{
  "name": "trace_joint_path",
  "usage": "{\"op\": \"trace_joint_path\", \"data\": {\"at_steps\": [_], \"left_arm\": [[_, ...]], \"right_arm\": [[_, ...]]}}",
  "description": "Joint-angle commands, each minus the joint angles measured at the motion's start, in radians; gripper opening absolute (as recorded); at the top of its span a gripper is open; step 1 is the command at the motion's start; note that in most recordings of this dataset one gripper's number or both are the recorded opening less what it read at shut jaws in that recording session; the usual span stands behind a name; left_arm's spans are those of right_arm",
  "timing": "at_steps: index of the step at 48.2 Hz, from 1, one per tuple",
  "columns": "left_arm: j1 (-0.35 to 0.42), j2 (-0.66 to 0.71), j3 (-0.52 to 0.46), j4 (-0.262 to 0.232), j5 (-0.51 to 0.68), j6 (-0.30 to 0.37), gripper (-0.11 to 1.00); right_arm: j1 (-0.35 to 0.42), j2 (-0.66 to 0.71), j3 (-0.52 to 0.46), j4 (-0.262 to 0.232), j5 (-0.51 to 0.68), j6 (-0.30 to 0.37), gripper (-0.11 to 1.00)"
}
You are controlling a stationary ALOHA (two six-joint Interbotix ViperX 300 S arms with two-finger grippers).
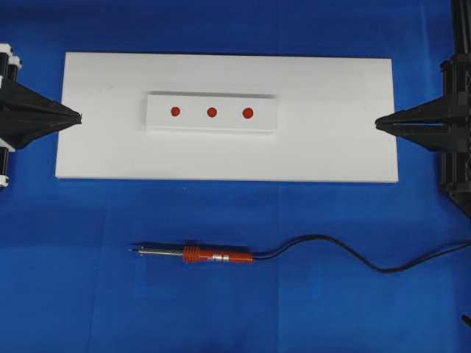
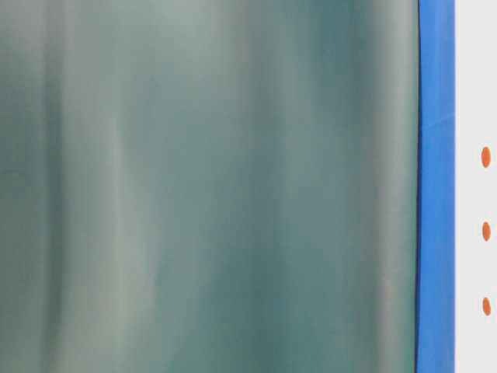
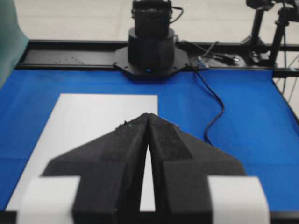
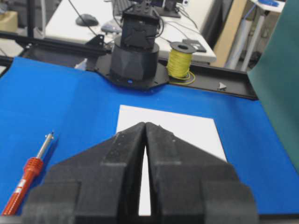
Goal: Touch the tip of the soldering iron to the mark.
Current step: 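Move the right gripper down over the red soldering iron handle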
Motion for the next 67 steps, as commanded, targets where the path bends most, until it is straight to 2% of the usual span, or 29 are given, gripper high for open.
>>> {"op": "trace_joint_path", "data": {"at_steps": [1,7,19,30,34,37,40,47,50,67], "left_arm": [[0.000,0.000,-0.009,0.002,0.006,0.000,0.00],[0.000,-0.005,-0.009,0.002,0.012,0.002,0.00],[0.000,-0.006,-0.011,0.002,0.012,0.012,0.00],[0.000,-0.006,-0.009,0.002,0.014,0.014,0.00],[0.000,-0.006,-0.009,0.002,0.012,0.014,0.00],[0.000,-0.006,-0.008,0.002,0.012,0.014,0.00],[0.000,-0.006,-0.008,0.002,0.012,0.014,0.00],[0.000,-0.005,-0.006,0.002,0.014,0.014,0.00],[0.000,-0.006,-0.008,0.002,0.014,0.014,0.00],[0.000,-0.006,-0.005,0.002,0.014,0.015,0.00]], "right_arm": [[-0.002,0.008,-0.031,0.002,0.002,0.002,0.00],[-0.002,0.003,-0.040,0.002,0.057,0.002,-0.06],[-0.002,0.005,-0.063,0.005,0.081,0.026,-0.06],[0.025,0.069,-0.091,0.005,0.077,0.071,-0.04],[0.049,0.107,-0.115,0.005,0.075,0.081,0.04],[0.072,0.143,-0.140,0.005,0.072,0.086,0.17],[0.089,0.179,-0.164,0.006,0.069,0.087,0.33],[0.120,0.307,-0.235,0.017,0.075,0.089,0.78],[0.126,0.367,-0.261,0.034,0.080,0.089,0.91],[0.199,0.712,-0.437,0.192,0.123,0.089,0.89]]}}
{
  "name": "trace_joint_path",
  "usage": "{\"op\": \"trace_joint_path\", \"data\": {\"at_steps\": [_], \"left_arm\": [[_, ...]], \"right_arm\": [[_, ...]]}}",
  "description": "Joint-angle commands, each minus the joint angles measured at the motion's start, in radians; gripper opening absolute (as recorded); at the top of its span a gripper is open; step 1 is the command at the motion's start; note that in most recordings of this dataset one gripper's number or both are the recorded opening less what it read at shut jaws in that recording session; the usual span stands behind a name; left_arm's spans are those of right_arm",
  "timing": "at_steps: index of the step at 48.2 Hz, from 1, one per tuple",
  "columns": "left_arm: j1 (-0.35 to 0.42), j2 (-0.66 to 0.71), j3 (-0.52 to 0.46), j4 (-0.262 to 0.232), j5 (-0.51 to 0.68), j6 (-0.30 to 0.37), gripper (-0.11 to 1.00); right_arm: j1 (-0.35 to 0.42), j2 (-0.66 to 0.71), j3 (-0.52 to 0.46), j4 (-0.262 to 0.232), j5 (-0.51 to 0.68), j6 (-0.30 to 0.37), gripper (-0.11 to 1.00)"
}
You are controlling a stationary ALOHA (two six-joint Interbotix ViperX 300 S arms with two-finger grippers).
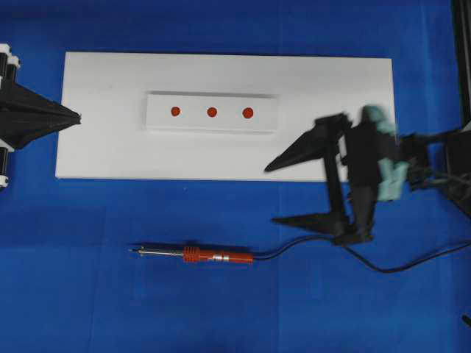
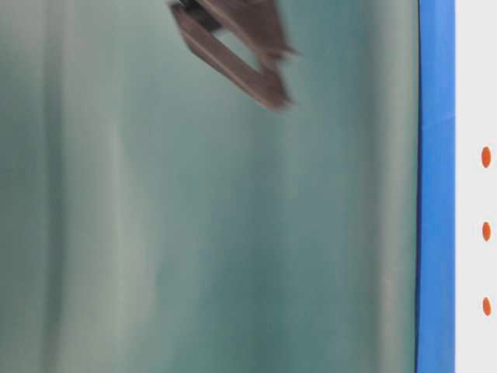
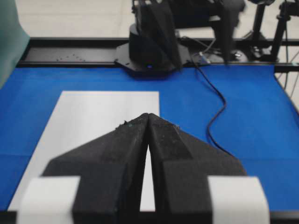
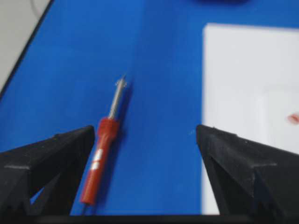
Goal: Touch the tip of the soldering iron to the mark.
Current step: 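Move the right gripper down over the red soldering iron handle, then close the right gripper on the red handle behind the grip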
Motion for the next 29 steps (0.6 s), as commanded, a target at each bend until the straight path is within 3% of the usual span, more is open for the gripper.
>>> {"op": "trace_joint_path", "data": {"at_steps": [1,11,29], "left_arm": [[0.000,0.003,-0.009,0.002,-0.005,0.002,0.00],[0.000,0.005,-0.005,0.002,-0.005,0.003,0.00],[0.000,0.002,0.005,0.002,-0.005,0.003,0.00]], "right_arm": [[0.021,0.066,-0.066,0.043,0.005,-0.003,0.89],[0.061,0.230,-0.146,0.126,0.000,-0.003,0.88],[0.101,0.459,-0.236,0.225,-0.086,-0.003,0.88]]}}
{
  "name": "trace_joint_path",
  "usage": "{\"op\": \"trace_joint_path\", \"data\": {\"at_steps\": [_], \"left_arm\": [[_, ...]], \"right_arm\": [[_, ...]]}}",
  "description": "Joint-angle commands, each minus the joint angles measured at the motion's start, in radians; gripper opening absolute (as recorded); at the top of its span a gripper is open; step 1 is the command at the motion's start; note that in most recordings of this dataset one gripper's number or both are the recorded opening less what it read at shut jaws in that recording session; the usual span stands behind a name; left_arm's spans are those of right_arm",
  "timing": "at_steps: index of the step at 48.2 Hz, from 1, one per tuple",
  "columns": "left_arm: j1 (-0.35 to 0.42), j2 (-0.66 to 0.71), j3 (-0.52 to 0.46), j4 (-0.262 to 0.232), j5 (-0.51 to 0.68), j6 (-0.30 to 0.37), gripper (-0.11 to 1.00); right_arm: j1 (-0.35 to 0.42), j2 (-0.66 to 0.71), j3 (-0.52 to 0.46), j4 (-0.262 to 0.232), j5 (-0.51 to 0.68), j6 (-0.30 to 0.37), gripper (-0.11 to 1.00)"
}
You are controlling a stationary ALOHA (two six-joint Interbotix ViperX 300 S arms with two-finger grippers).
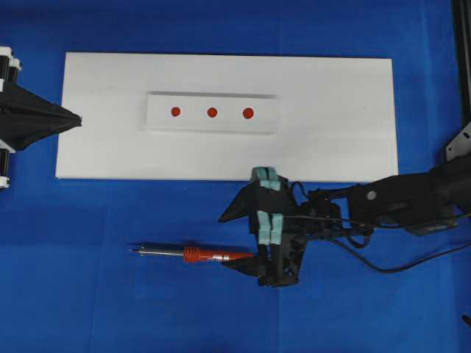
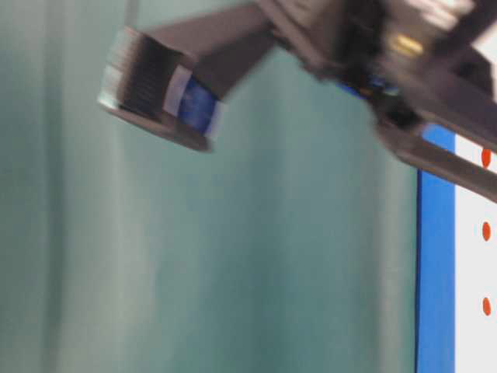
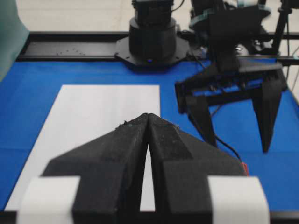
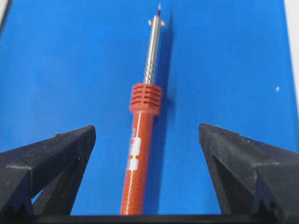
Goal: Touch the tip of the soldering iron to the mark.
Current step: 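Close the right gripper on the red handle behind the grip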
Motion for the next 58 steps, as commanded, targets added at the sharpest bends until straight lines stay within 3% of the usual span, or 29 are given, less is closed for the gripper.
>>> {"op": "trace_joint_path", "data": {"at_steps": [1,12,22,35,44,53,58], "left_arm": [[0.000,0.003,-0.009,0.002,-0.005,0.002,0.00],[0.000,0.003,-0.009,0.002,-0.005,0.003,0.00],[0.000,0.003,-0.008,0.002,-0.005,0.003,0.00],[0.000,0.003,-0.005,0.002,-0.005,0.002,0.00],[0.000,0.003,0.000,0.002,-0.005,0.000,0.00],[0.000,0.003,-0.002,0.002,-0.003,0.000,0.00],[0.000,0.003,0.000,0.000,-0.002,0.000,0.00]], "right_arm": [[0.011,0.018,-0.034,0.017,-0.041,-0.002,0.88],[0.031,0.127,-0.066,0.077,-0.101,-0.003,0.88],[0.048,0.206,-0.129,0.084,-0.097,-0.002,0.88],[0.049,0.227,-0.140,0.100,-0.094,-0.003,0.83],[0.046,0.252,-0.143,0.100,-0.086,-0.006,0.57],[0.037,0.253,-0.140,0.098,-0.061,-0.009,0.12],[0.037,0.252,-0.140,0.097,-0.057,-0.011,0.06]]}}
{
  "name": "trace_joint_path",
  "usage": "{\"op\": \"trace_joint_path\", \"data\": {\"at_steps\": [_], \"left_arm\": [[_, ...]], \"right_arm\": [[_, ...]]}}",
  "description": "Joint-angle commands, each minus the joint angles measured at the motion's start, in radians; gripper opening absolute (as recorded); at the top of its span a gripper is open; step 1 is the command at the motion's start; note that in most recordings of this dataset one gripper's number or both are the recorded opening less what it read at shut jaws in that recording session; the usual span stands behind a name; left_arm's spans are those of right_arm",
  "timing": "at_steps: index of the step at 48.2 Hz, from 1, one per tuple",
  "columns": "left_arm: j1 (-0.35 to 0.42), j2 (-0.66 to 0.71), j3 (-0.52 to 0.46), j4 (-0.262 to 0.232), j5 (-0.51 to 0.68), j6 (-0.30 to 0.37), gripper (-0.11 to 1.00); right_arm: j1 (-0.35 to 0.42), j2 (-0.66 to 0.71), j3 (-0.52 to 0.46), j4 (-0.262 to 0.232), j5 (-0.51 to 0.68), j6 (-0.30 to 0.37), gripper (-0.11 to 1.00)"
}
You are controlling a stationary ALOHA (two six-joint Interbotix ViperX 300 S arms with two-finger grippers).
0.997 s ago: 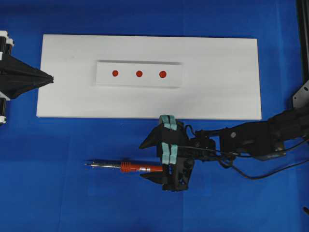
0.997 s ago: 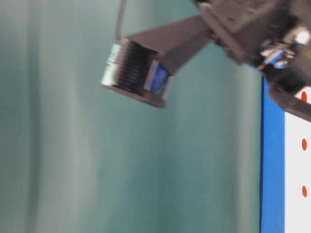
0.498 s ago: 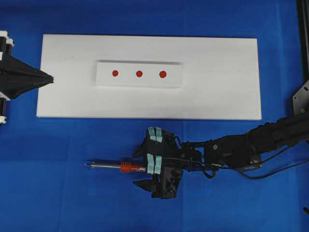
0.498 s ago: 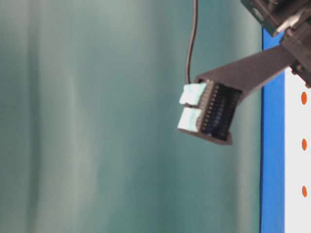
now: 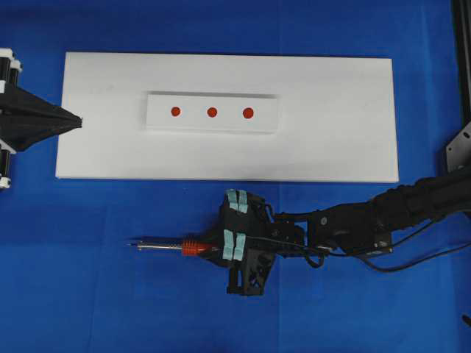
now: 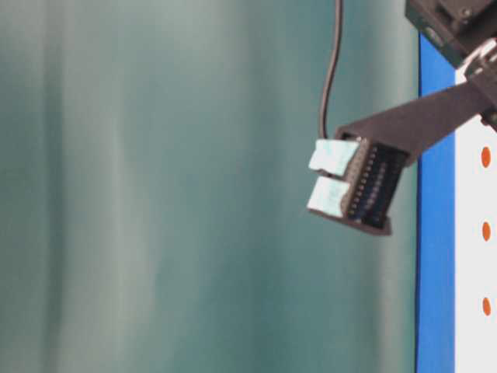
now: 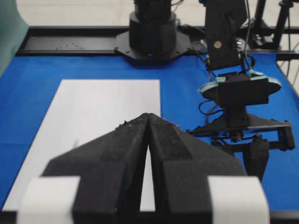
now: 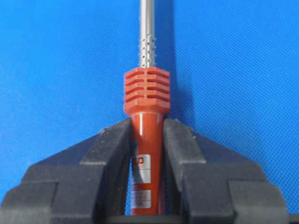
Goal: Touch the tip of the soldering iron to the mark.
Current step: 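Close the right gripper on the red handle behind the grip, then lift the soldering iron and turn its tip downward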
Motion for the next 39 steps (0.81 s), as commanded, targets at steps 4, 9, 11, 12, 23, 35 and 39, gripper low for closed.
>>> {"op": "trace_joint_path", "data": {"at_steps": [4,9,11,12,23,35,39], "left_arm": [[0.000,0.003,-0.011,0.002,-0.003,-0.002,0.00],[0.000,0.003,-0.011,0.002,-0.003,-0.002,0.00],[0.000,0.003,-0.011,0.002,-0.003,-0.002,0.00],[0.000,0.003,-0.011,0.002,-0.003,-0.002,0.00],[0.000,0.003,-0.011,0.002,-0.003,-0.003,0.00],[0.000,0.002,-0.011,0.002,-0.003,-0.008,0.00],[0.000,-0.003,-0.011,0.002,-0.002,-0.008,0.00]], "right_arm": [[0.002,-0.017,-0.008,-0.003,0.006,0.000,0.06],[0.000,-0.025,-0.006,-0.003,0.011,0.000,0.06],[-0.002,-0.032,-0.006,-0.003,0.015,-0.002,0.06],[-0.002,-0.037,-0.006,-0.005,0.018,-0.002,0.06],[-0.028,-0.153,0.012,-0.017,0.112,-0.044,0.06],[-0.060,-0.334,0.003,-0.040,0.324,-0.114,0.06],[-0.061,-0.391,0.000,-0.055,0.370,-0.117,0.06]]}}
